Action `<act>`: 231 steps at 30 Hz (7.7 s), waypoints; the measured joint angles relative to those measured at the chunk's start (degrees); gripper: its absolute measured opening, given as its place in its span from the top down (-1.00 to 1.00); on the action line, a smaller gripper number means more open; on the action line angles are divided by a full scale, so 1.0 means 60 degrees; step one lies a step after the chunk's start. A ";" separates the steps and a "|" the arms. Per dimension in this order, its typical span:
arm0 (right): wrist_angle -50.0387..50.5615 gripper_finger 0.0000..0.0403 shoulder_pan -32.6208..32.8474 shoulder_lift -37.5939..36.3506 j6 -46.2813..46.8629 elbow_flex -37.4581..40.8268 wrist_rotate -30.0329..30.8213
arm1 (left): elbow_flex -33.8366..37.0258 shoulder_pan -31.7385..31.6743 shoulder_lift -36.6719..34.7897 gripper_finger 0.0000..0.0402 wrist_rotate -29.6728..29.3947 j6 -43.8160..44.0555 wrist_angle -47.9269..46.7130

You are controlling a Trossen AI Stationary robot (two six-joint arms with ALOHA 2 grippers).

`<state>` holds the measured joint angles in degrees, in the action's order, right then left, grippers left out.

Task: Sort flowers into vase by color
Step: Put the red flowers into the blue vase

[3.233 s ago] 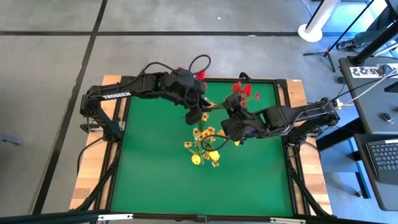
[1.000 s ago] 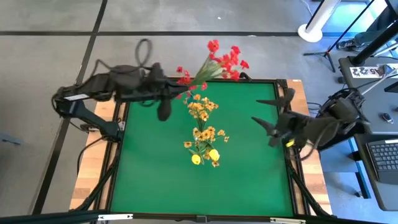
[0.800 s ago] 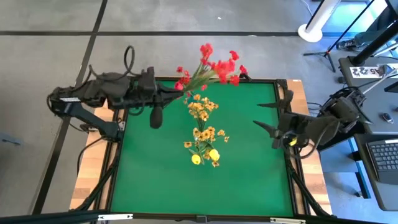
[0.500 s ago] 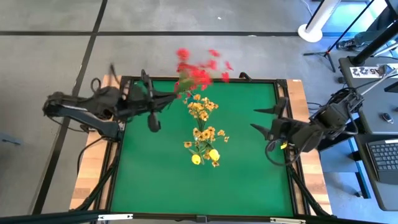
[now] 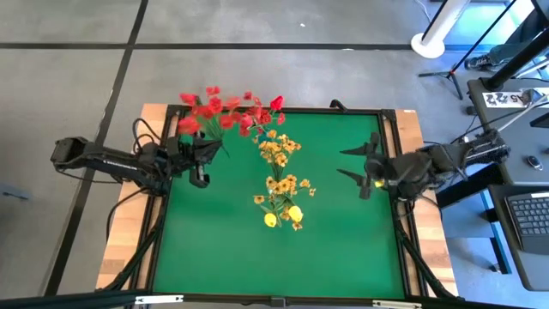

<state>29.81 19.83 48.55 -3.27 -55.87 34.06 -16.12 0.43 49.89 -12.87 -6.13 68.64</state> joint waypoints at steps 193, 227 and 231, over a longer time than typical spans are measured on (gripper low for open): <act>-1.3788 1.00 -1.0248 0.7275 0.3253 0.1154 -1.3117 | -0.2772 -0.4070 0.7427 -0.29 -0.0212 0.2069 -0.4200; -1.3732 1.00 -1.0246 0.7275 0.3279 0.1150 -1.3467 | -0.2729 -0.3991 0.7463 -0.47 -0.0622 0.2732 -0.4941; -1.3720 1.00 -1.0246 0.7271 0.3286 0.1150 -1.3624 | -0.2729 -0.4073 0.7463 -0.47 -0.1015 0.2471 -0.4629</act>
<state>-52.51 -41.65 92.18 16.45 -48.97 -47.68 -32.49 -24.00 94.67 -18.96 8.69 40.86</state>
